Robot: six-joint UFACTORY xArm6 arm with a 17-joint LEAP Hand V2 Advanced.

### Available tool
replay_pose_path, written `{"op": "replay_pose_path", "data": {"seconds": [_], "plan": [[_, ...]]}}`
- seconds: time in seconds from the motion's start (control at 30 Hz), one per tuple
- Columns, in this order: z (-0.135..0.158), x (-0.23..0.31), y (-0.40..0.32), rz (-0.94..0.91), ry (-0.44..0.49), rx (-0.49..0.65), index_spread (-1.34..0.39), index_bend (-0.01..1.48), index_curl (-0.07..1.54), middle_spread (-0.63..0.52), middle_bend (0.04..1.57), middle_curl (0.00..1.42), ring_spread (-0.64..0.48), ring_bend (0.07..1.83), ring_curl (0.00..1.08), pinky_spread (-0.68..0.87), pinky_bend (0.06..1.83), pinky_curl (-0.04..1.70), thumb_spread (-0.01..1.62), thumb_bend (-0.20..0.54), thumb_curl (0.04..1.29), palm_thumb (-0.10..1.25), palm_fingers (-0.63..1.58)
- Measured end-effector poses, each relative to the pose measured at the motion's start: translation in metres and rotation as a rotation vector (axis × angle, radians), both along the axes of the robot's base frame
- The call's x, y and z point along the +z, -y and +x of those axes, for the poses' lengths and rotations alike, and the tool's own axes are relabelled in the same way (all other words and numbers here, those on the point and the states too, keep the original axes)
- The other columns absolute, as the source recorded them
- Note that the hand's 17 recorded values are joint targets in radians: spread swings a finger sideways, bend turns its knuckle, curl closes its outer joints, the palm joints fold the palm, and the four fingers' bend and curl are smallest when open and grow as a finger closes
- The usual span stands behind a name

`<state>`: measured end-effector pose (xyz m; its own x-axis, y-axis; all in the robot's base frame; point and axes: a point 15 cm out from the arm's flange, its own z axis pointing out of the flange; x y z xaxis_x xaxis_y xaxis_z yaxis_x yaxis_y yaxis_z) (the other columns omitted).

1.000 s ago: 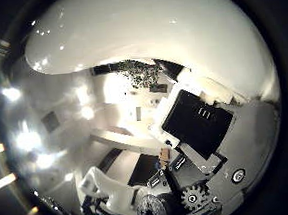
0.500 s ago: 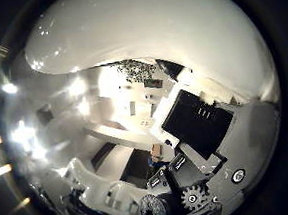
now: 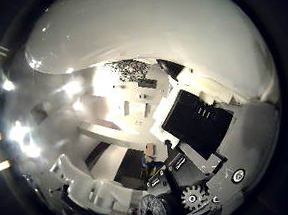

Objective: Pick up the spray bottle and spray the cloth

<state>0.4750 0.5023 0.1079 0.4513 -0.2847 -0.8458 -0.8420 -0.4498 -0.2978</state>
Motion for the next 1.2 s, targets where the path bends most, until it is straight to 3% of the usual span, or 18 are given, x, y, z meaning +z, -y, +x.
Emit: {"op": "replay_pose_path", "data": {"seconds": [0.3, 0.5, 0.67, 0.73, 0.8, 0.83, 0.9, 0.97, 1.2], "plan": [[0.003, -0.003, 0.004, -0.002, -0.003, -0.007, -0.18, 1.10, 0.69, -0.07, 1.31, 0.58, -0.15, 1.42, 0.56, -0.21, 0.94, 1.24, 0.89, -0.027, 0.74, 0.95, 1.22], [0.002, -0.006, 0.004, -0.005, -0.008, -0.006, -0.23, 0.92, 0.67, -0.07, 1.24, 0.56, -0.15, 1.39, 0.53, -0.27, 0.96, 1.06, 0.80, -0.033, 0.71, 0.90, 1.20], [-0.002, -0.007, 0.001, -0.007, -0.008, 0.001, -0.30, 0.53, 0.64, -0.10, 1.06, 0.52, -0.15, 1.30, 0.50, -0.37, 1.03, 0.92, 0.69, -0.034, 0.70, 0.86, 0.96], [-0.004, -0.008, 0.000, -0.011, -0.008, 0.008, -0.34, 0.29, 0.59, -0.11, 0.94, 0.49, -0.15, 1.28, 0.49, -0.41, 1.09, 0.87, 0.73, -0.029, 0.68, 0.86, 0.81], [-0.004, -0.009, 0.001, -0.014, -0.006, 0.012, -0.37, 0.21, 0.56, -0.11, 0.89, 0.48, -0.16, 1.26, 0.47, -0.42, 1.10, 0.85, 0.78, -0.028, 0.66, 0.85, 0.75], [-0.005, -0.009, 0.000, -0.016, -0.006, 0.014, -0.40, 0.18, 0.54, -0.10, 0.81, 0.46, -0.17, 1.19, 0.46, -0.41, 1.08, 0.83, 0.87, -0.027, 0.63, 0.84, 0.61], [-0.007, -0.010, 0.000, -0.022, -0.005, 0.020, -0.42, 0.19, 0.52, -0.09, 0.74, 0.43, -0.16, 1.13, 0.43, -0.37, 1.03, 0.81, 0.93, -0.029, 0.60, 0.81, 0.47], [-0.007, -0.012, 0.003, -0.034, 0.002, 0.031, -0.43, 0.24, 0.52, -0.06, 0.67, 0.41, -0.13, 1.00, 0.39, -0.23, 0.88, 0.80, 0.96, -0.030, 0.56, 0.79, 0.22], [-0.003, -0.011, 0.010, -0.043, 0.008, 0.032, -0.42, 0.25, 0.44, -0.01, 0.48, 0.34, 0.00, 0.69, 0.26, 0.26, 0.60, 0.60, 1.00, -0.026, 0.49, 0.76, 0.07]]}}
